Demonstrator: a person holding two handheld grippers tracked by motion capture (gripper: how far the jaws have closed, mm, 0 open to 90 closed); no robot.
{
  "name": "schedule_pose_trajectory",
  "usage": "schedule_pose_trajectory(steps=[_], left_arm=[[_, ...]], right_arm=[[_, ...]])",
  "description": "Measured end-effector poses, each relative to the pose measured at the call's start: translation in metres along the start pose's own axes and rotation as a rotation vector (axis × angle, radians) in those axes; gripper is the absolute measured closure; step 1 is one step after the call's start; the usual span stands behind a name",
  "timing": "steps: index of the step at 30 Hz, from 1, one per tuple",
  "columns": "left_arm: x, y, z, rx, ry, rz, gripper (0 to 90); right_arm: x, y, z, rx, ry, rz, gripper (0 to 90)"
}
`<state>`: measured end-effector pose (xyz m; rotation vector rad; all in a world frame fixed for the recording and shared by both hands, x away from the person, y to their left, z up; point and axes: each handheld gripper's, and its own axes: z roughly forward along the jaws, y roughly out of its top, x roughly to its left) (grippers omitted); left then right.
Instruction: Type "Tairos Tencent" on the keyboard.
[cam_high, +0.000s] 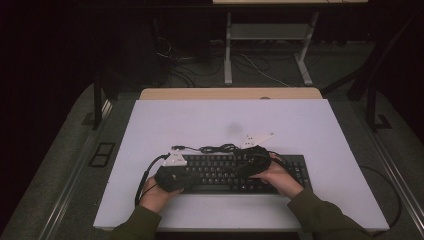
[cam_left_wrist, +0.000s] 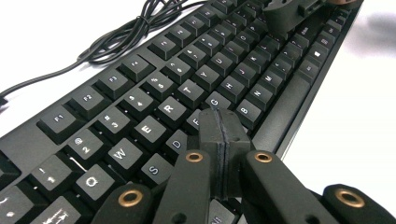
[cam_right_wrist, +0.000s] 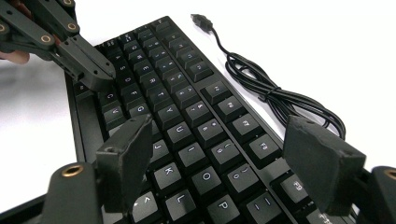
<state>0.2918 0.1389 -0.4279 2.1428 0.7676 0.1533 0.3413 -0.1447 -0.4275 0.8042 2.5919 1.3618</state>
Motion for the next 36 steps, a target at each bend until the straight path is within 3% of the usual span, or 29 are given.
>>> schedule_pose_trajectory(steps=[19, 32, 36], left_arm=[[0.009, 0.007, 0.001, -0.018, 0.014, -0.005, 88.7], [0.02, 0.01, 0.005, -0.031, 0.057, -0.026, 88.7], [0.024, 0.009, 0.006, -0.019, 0.069, -0.015, 88.7]], right_arm=[[0.0, 0.0, 0.0, 0.003, -0.003, 0.002, 24.2], [0.0, 0.0, 0.001, 0.005, -0.001, 0.002, 24.2], [0.0, 0.0, 0.001, 0.005, 0.0, 0.0, 24.2]])
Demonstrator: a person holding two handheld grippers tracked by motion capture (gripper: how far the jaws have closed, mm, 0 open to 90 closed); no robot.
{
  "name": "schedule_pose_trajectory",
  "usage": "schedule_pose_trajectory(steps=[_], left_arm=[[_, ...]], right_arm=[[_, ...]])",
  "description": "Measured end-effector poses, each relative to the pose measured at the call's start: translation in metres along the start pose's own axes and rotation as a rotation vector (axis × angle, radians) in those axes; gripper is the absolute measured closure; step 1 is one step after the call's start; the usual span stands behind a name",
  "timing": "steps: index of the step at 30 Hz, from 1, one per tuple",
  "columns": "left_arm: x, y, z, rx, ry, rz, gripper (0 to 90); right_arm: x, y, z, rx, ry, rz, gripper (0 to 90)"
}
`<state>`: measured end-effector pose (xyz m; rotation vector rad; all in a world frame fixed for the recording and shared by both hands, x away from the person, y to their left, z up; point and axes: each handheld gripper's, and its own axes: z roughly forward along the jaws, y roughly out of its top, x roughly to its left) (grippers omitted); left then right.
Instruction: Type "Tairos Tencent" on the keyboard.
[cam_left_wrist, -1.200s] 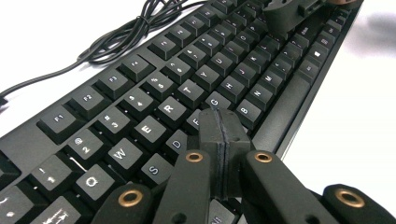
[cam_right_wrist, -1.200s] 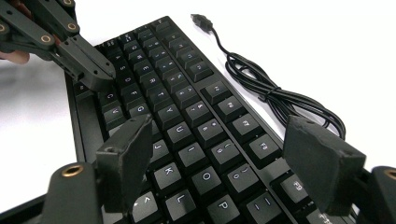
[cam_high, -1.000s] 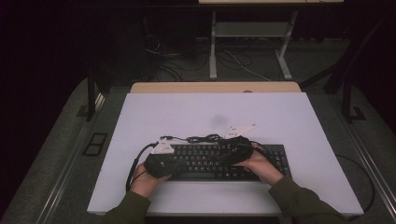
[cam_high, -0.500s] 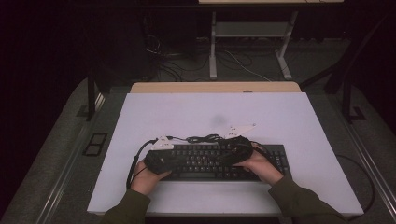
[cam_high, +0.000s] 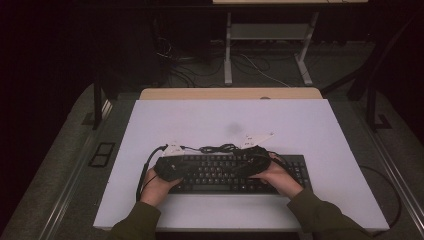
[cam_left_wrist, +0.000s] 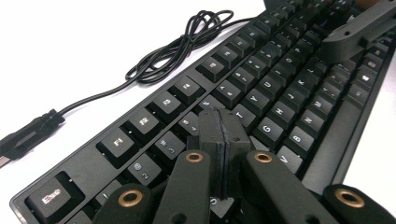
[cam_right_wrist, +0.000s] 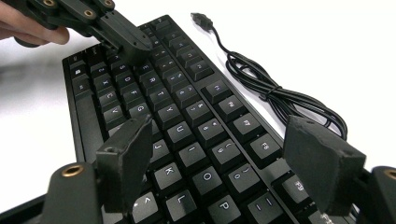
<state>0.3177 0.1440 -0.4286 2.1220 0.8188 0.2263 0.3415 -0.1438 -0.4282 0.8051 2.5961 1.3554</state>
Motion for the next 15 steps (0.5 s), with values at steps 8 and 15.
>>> schedule_pose_trajectory(steps=[8, 15], left_arm=[[0.001, -0.0012, 0.0041, 0.009, 0.009, -0.01, 88.7], [0.0011, -0.0018, 0.0054, 0.016, 0.004, -0.01, 88.7]], right_arm=[[0.0, 0.0, -0.0001, 0.0, 0.0, 0.0, 24.2], [0.0001, -0.0001, 0.0002, 0.0, 0.0, 0.0, 24.2]])
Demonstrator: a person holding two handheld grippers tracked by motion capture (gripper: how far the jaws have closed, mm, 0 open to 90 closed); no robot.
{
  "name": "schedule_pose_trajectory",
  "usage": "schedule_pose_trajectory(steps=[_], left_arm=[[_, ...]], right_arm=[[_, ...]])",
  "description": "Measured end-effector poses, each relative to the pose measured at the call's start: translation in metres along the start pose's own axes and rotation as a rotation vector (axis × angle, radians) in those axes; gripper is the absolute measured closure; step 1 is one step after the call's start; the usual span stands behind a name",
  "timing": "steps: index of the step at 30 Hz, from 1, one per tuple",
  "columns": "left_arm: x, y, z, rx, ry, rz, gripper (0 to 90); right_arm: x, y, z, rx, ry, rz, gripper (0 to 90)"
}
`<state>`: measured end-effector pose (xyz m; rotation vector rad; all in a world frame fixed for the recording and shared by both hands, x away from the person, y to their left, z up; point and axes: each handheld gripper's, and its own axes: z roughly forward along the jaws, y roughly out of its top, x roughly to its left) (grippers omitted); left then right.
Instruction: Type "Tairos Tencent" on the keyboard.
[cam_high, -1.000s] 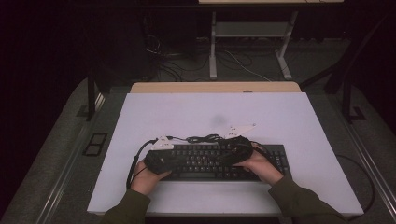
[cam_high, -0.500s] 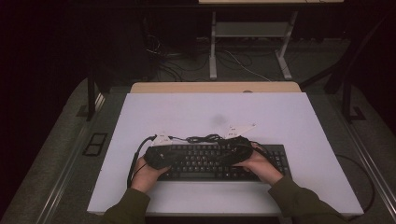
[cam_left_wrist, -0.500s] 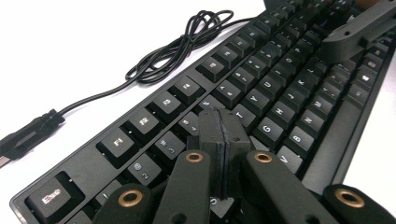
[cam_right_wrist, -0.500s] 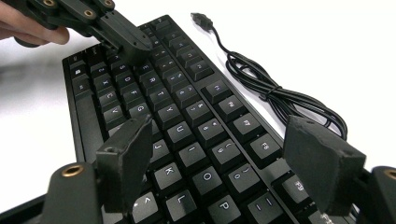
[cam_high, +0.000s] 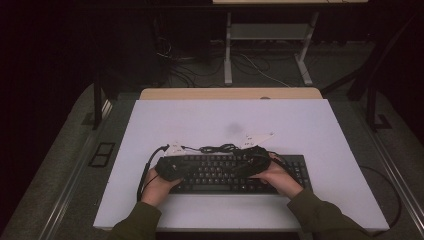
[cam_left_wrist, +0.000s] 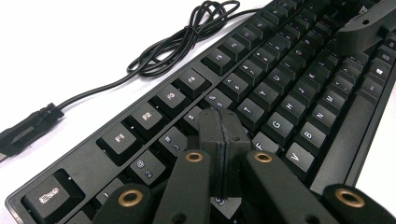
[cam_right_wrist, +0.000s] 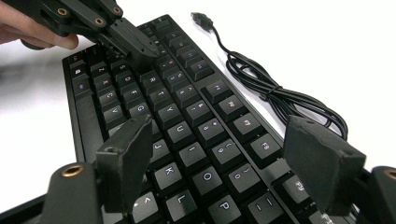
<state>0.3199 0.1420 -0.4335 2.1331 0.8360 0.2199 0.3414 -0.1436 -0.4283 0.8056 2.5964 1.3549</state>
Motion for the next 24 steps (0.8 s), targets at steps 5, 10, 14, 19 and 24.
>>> schedule_pose_trajectory(steps=[5, 10, 14, 19, 24], left_arm=[[0.0, -0.0003, 0.0002, 0.001, -0.002, -0.002, 88.7], [0.0012, -0.0012, 0.0012, 0.014, -0.007, 0.0, 88.7], [0.0009, -0.0013, 0.0013, 0.014, -0.007, 0.0, 88.7], [0.0008, -0.0011, 0.0009, 0.012, -0.008, 0.0, 88.7], [-0.0004, -0.0007, -0.0003, 0.007, -0.01, 0.002, 88.7]], right_arm=[[-0.0001, -0.0001, 0.0001, 0.0, 0.0, 0.0, 24.2], [-0.0004, -0.0001, 0.0, 0.0, 0.0, 0.001, 24.2], [-0.0001, -0.0001, 0.0001, 0.0, 0.0, 0.0, 24.2], [-0.0002, -0.0002, 0.0003, 0.0, 0.002, 0.001, 24.2], [-0.0007, 0.0, -0.0002, 0.0, 0.003, 0.003, 24.2]])
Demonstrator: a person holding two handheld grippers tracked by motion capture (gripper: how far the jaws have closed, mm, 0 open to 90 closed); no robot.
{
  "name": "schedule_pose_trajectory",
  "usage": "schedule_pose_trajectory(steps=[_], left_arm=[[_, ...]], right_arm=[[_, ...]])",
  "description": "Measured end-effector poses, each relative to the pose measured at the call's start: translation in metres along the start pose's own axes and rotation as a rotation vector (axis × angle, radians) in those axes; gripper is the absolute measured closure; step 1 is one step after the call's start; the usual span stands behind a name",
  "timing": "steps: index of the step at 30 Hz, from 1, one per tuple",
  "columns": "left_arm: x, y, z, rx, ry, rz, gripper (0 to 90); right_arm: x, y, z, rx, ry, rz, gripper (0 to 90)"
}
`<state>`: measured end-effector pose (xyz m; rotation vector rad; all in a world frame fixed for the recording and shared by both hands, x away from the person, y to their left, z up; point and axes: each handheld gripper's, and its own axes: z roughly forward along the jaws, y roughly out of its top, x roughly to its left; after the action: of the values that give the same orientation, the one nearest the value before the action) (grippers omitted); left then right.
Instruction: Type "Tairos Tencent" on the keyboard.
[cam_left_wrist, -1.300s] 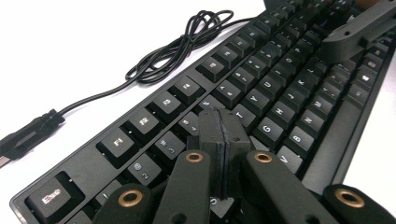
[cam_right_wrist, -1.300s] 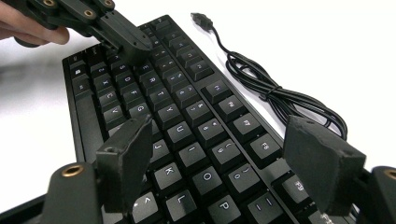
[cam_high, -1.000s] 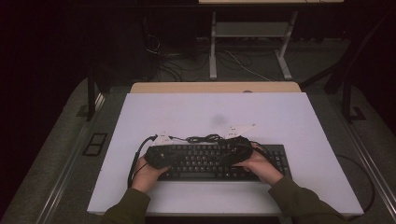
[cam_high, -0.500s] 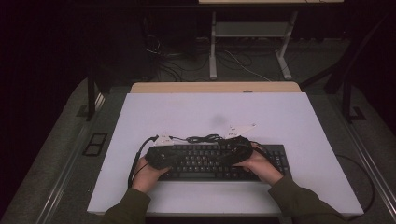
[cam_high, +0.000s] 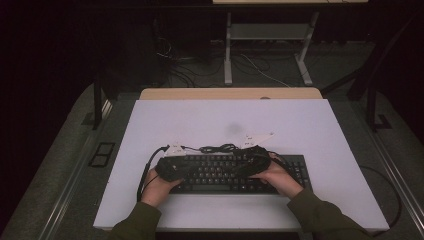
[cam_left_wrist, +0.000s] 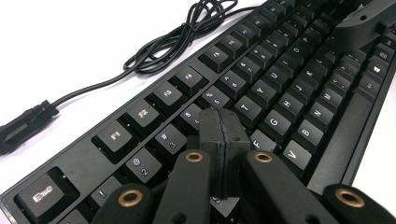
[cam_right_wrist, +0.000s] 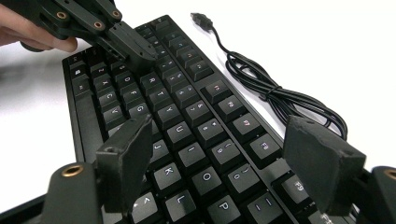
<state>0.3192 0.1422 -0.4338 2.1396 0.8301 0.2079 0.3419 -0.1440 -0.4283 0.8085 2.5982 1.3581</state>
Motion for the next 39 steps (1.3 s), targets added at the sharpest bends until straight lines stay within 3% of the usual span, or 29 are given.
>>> schedule_pose_trajectory(steps=[10, 17, 28, 39], left_arm=[[-0.002, 0.001, -0.003, -0.012, -0.001, 0.002, 88.5], [-0.004, 0.001, -0.008, -0.026, 0.011, 0.012, 79.4], [-0.008, -0.001, -0.013, -0.048, -0.001, -0.02, 58.5], [-0.01, -0.005, -0.016, -0.068, 0.017, -0.017, 39.6]], right_arm=[[0.0, 0.001, -0.001, -0.005, 0.005, 0.007, 24.9], [0.0, 0.001, -0.004, -0.004, 0.035, 0.014, 26.2], [0.006, 0.002, -0.006, -0.018, 0.058, 0.013, 53.4], [0.014, 0.002, -0.001, -0.008, 0.111, 0.007, 77.1]])
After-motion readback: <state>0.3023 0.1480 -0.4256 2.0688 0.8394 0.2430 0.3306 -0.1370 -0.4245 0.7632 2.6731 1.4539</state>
